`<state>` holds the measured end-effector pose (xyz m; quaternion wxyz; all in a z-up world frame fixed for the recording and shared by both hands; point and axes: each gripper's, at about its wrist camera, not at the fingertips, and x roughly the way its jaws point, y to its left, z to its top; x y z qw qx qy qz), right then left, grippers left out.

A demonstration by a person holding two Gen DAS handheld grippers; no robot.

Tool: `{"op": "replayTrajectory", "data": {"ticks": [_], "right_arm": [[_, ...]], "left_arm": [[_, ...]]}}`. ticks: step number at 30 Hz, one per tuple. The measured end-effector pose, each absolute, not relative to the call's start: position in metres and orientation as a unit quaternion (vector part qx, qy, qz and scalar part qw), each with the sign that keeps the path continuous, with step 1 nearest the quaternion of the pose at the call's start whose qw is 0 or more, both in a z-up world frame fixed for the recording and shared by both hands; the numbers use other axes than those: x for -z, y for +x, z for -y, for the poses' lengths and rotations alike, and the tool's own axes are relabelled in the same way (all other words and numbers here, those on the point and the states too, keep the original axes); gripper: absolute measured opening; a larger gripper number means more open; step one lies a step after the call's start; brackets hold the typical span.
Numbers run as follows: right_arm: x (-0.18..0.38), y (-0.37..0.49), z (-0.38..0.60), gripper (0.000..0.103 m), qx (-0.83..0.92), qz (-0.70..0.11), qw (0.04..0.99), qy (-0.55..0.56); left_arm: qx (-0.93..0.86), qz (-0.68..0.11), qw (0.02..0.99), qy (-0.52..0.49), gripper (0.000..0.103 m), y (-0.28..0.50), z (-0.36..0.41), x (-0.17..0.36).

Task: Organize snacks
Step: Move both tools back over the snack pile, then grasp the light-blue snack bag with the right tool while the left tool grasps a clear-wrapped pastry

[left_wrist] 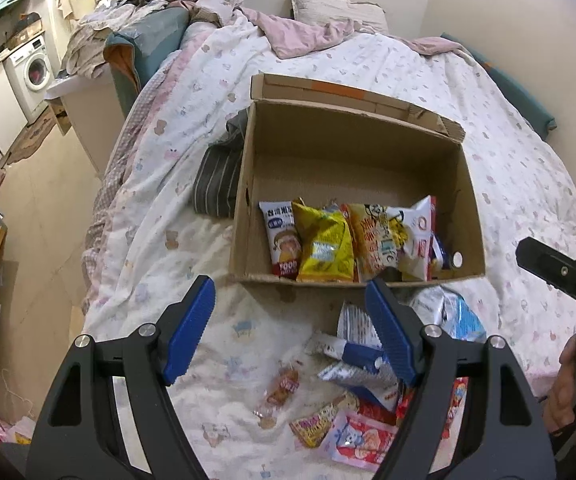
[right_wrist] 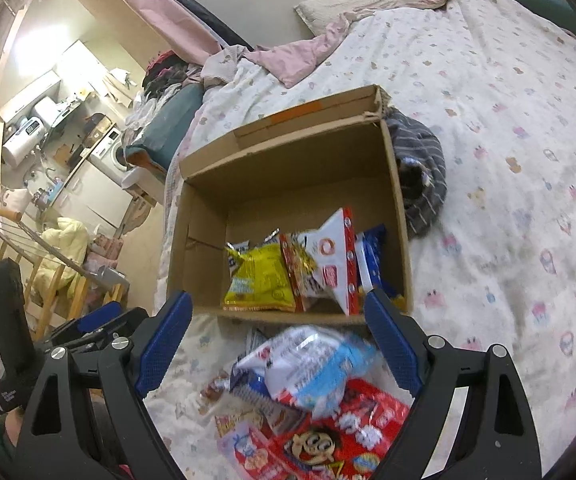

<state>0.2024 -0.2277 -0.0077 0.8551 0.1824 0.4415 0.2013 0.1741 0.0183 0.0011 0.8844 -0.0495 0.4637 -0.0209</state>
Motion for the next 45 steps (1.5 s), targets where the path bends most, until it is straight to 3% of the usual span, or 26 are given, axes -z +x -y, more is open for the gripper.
{"op": "replayTrajectory", "data": {"ticks": [11,25,31,33,38,40,41,42,45], "right_arm": [[0.026,0.172,0.258,0.09,-0.184,-0.466,0.836,0.224],[0.1,0.201,0.257,0.09,-0.189,-0.558,0.719,0.369],[0.123,0.227,0.233,0.09,-0.172,-0.583,0.7,0.375],[0.129,0.233,0.228,0.095,-0.161,-0.592,0.699,0.367],[0.139,0.236,0.22,0.098,-0.159,-0.614,0.688,0.354],[0.144,0.235,0.214,0.094,-0.173,-0.624,0.676,0.352],[0.143,0.235,0.21,0.08,-0.183,-0.623,0.679,0.343],[0.14,0.235,0.209,0.073,-0.194,-0.621,0.679,0.34],[0.132,0.234,0.205,0.065,-0.22,-0.611,0.688,0.323]], "left_arm": [[0.01,-0.478,0.876,-0.072,0.075,0.147,-0.032,0.012],[0.01,-0.491,0.865,-0.102,0.075,0.149,-0.042,0.017],[0.006,-0.495,0.862,-0.109,0.075,0.152,-0.048,0.02],[0.003,-0.496,0.862,-0.108,0.075,0.153,-0.05,0.021],[0.004,-0.505,0.855,-0.116,0.075,0.157,-0.049,0.027],[0.005,-0.508,0.854,-0.113,0.075,0.159,-0.045,0.029],[0.007,-0.51,0.853,-0.112,0.075,0.16,-0.043,0.029],[0.009,-0.51,0.853,-0.113,0.075,0.16,-0.041,0.029],[0.014,-0.503,0.857,-0.11,0.075,0.16,-0.037,0.025]]}}
